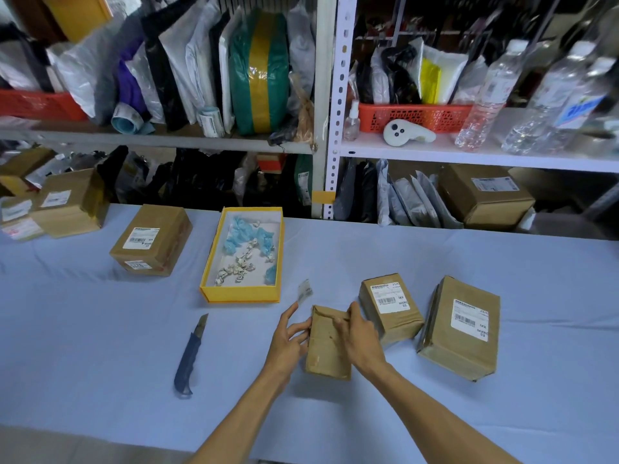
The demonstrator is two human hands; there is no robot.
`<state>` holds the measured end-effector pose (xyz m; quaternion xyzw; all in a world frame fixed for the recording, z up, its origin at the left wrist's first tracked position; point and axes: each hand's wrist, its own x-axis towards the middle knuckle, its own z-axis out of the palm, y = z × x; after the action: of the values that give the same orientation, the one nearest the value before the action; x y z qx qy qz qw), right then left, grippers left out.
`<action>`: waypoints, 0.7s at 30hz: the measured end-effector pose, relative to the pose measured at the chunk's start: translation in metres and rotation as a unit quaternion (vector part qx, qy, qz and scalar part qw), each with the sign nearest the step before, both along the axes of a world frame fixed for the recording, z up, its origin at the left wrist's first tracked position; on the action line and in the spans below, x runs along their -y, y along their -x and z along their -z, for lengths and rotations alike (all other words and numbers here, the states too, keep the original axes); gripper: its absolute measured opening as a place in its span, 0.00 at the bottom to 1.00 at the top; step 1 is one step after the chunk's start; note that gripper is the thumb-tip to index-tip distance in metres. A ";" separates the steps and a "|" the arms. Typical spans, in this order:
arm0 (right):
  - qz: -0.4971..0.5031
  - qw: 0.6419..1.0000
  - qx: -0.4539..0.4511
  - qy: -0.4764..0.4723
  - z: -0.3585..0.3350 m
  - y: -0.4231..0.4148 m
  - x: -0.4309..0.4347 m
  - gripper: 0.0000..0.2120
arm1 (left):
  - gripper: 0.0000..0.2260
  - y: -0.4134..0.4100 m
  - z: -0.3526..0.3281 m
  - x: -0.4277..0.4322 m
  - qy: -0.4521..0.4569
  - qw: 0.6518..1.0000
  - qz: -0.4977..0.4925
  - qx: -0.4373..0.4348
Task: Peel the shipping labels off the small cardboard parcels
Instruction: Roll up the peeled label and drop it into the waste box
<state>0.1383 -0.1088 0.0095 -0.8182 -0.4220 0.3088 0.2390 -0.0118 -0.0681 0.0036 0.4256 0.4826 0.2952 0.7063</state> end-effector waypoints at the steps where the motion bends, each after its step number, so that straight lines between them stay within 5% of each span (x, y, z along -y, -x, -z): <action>1: 0.005 1.000 -0.013 0.018 -0.002 0.003 0.000 0.22 | 0.28 0.000 0.000 -0.001 0.004 1.000 -0.004 -0.003; 5: -0.007 0.996 0.039 0.077 -0.008 0.014 -0.003 0.47 | 0.31 0.004 -0.001 -0.002 0.017 1.000 -0.002 -0.027; 14: 0.049 0.998 -0.019 -0.030 0.004 -0.004 -0.007 0.12 | 0.22 -0.006 0.002 -0.005 0.067 0.997 -0.043 0.018; 18: -0.014 0.998 -0.052 0.009 0.001 -0.007 0.000 0.33 | 0.26 -0.003 0.005 -0.006 0.056 0.997 -0.042 0.012; 21: -0.041 0.998 -0.055 0.009 0.004 -0.004 0.001 0.34 | 0.25 0.000 0.007 -0.006 0.047 0.998 -0.040 0.006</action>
<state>0.1427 -0.1097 0.0054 -0.7840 -0.4389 0.3664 0.2418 -0.0116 -0.0619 -0.0036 0.3704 0.5083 0.3026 0.7162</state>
